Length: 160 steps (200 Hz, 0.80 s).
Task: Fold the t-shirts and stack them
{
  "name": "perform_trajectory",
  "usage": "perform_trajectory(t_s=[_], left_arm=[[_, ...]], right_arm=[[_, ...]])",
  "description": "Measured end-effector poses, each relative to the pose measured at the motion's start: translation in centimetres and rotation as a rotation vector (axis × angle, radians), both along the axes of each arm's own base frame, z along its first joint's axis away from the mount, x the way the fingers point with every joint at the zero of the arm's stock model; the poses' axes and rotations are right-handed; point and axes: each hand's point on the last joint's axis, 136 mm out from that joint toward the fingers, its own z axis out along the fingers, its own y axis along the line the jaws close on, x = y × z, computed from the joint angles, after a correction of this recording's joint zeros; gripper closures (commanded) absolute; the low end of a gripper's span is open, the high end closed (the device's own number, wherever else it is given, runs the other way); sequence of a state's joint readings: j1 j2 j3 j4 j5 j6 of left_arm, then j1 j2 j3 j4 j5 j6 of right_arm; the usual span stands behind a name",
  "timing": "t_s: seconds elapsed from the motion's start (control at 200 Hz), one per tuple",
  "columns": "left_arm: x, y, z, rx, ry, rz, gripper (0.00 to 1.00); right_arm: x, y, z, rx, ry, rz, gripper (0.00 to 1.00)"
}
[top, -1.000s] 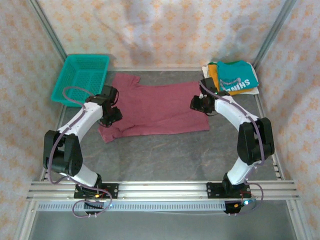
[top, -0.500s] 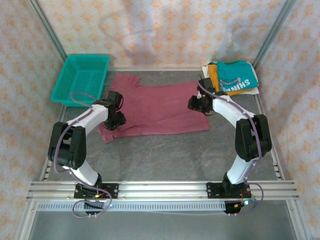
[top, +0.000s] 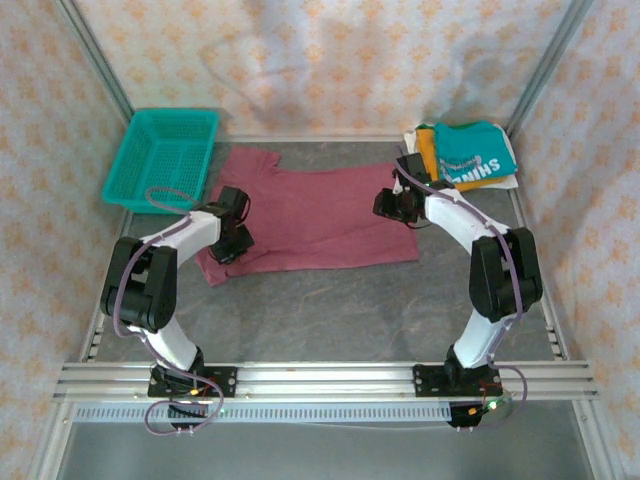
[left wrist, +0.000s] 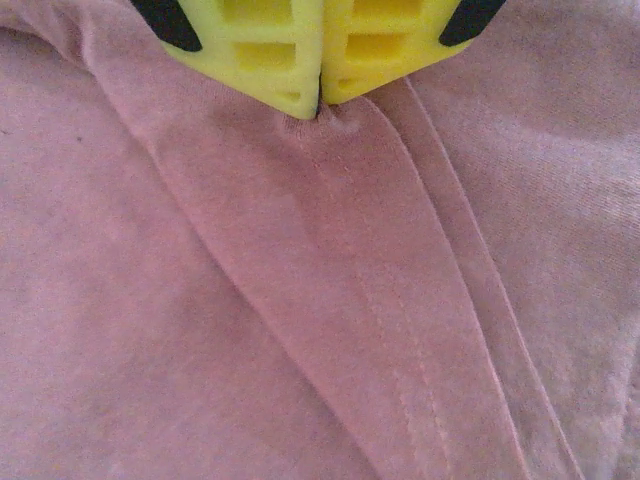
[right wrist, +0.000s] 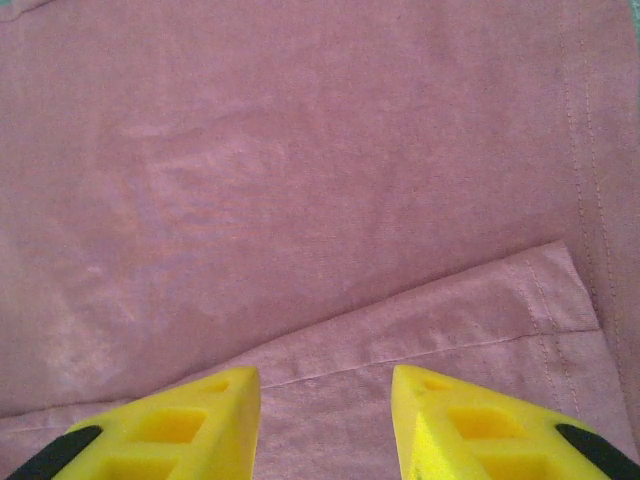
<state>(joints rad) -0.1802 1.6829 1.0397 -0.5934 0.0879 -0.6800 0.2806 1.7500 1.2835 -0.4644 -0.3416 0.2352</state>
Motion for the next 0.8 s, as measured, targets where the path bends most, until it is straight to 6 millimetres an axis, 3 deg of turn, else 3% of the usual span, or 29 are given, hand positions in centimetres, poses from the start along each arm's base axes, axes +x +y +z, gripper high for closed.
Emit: perform_trajectory(t_s=[0.245, 0.45, 0.606, 0.801], left_arm=[[5.6, -1.6, 2.7, 0.043, -0.083, -0.07, 1.0], [10.7, -2.9, 0.6, 0.106, -0.032, -0.146, 1.0], [13.4, -4.0, -0.7, 0.157, 0.007, -0.213, 1.0], [14.7, -5.7, 0.3, 0.226, -0.001, -0.285, 0.78]], right_arm=[[0.0, 0.1, 0.1, 0.013, 0.003, -0.009, 0.6], [0.1, 0.4, 0.2, 0.033, 0.003, -0.006, 0.6], [0.0, 0.5, 0.2, 0.036, 0.005, -0.007, 0.6], [0.0, 0.6, 0.2, 0.042, 0.007, -0.003, 0.59]])
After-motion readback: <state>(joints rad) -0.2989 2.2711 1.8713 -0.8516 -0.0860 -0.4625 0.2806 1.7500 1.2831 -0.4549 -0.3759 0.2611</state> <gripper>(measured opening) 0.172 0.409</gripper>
